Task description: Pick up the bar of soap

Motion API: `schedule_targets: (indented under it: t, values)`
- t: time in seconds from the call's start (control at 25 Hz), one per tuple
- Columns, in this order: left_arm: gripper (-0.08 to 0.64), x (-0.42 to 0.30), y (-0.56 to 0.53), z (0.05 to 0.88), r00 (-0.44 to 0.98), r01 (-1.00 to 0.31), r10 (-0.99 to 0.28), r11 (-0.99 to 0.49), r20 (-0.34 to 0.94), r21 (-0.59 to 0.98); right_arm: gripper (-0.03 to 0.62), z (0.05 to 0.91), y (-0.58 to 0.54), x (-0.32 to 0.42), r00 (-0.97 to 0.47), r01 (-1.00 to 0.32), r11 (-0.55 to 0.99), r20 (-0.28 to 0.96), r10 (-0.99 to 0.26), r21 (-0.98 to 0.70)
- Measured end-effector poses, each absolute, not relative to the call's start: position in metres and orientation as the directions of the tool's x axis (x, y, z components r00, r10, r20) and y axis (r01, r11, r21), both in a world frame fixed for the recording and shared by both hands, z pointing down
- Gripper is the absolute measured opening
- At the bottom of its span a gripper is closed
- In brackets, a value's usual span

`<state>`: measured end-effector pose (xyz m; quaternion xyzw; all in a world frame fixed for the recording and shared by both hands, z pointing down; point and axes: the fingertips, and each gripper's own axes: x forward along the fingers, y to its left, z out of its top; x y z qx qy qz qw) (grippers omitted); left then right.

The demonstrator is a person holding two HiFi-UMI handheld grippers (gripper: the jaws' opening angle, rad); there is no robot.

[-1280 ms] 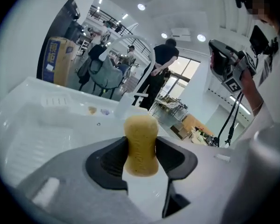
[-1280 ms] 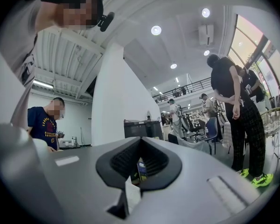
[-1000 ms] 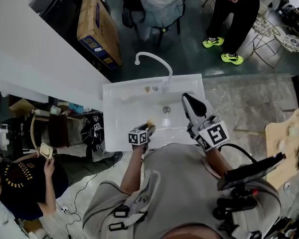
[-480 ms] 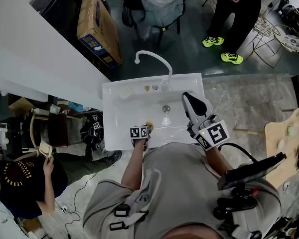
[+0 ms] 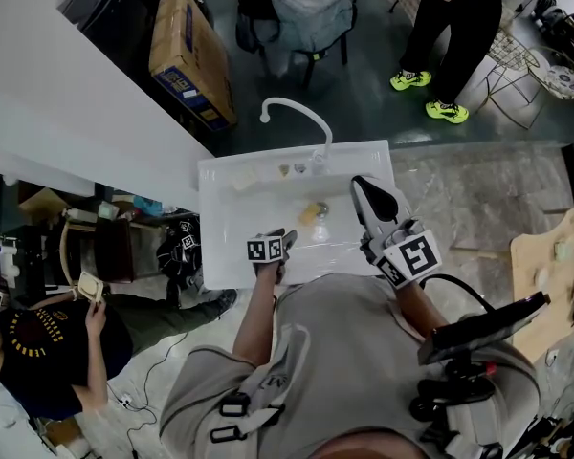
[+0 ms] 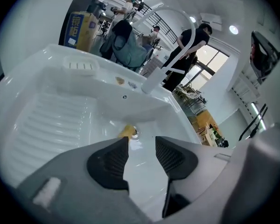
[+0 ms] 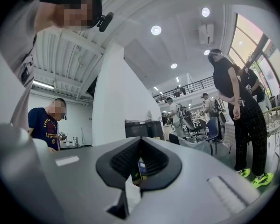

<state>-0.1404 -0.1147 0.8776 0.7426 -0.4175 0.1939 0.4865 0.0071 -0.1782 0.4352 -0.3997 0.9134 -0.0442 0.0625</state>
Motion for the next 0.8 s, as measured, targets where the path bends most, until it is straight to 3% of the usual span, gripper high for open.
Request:
schedule_targets:
  t: [0.16, 0.44, 0.6, 0.8]
  values:
    - [0.18, -0.134, -0.147, 0.819, 0.603, -0.785, -0.561, -0.289, 0.568, 0.548, 0.002, 0.436, -0.179, 0.008, -0.67, -0.727, 0.674, -0.078, -0.738, -0.131]
    - [0.181, -0.108, -0.187, 0.617, 0.667, -0.721, -0.736, -0.598, 0.114, 0.35, 0.002, 0.429, -0.18, 0.003, -0.677, -0.72, 0.684, -0.094, -0.73, -0.12]
    - [0.18, -0.106, -0.186, 0.515, 0.658, -0.73, -0.751, -0.654, -0.056, 0.198, 0.002, 0.427, -0.178, -0.001, -0.683, -0.713, 0.692, -0.106, -0.722, -0.116]
    - [0.179, -0.113, -0.178, 0.434, 0.63, -0.766, -0.76, -0.642, -0.16, 0.032, 0.002, 0.429, -0.177, -0.006, -0.695, -0.705, 0.702, -0.098, -0.713, -0.103]
